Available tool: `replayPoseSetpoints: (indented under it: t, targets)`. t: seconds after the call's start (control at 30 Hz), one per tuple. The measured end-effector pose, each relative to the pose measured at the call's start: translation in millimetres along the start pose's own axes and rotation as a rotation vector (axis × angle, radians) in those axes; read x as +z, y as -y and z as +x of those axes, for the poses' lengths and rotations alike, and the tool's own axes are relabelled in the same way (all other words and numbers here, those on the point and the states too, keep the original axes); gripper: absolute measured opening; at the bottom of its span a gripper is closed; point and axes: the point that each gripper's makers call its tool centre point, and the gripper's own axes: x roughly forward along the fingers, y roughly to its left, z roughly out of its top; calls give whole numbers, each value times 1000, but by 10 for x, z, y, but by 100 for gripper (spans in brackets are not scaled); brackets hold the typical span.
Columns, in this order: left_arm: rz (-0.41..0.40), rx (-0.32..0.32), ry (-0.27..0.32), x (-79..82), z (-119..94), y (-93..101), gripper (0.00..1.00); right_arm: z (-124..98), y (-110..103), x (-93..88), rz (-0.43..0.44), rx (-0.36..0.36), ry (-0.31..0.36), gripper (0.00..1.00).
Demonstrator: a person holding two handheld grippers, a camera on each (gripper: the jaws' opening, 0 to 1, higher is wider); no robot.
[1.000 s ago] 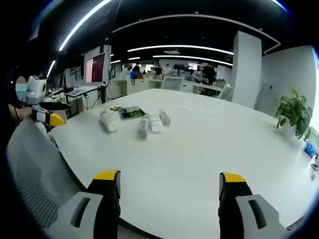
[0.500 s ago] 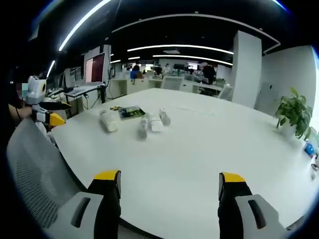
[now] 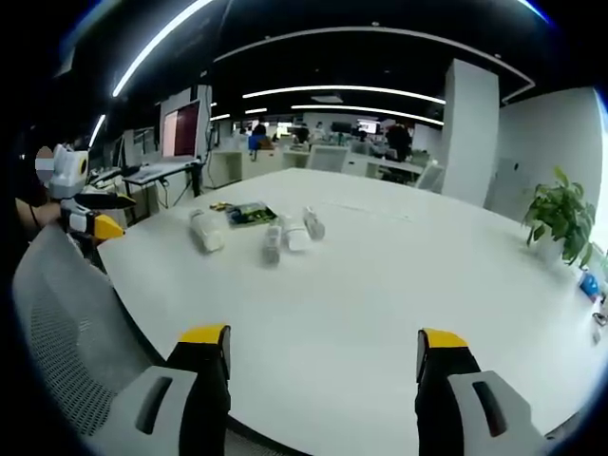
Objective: Arrange the skincare products in the storage area until every visible bottle or jar stands upright without overlapping.
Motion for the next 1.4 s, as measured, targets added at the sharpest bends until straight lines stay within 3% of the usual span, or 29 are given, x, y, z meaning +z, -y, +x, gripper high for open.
replayPoseSetpoints:
  t: [1.1,1.37,1.4]
  targets:
    - [2,17,-9,-33,2,-46,86,2,-4,-21,0,3,-12,83]
    - [11,60,-75,-97,0,-135,86,1,-15,-32,-4,9,-22,82]
    - [8,73,-108,-140,-7,-169,87,2,-23,-33,-6,14,-23,82]
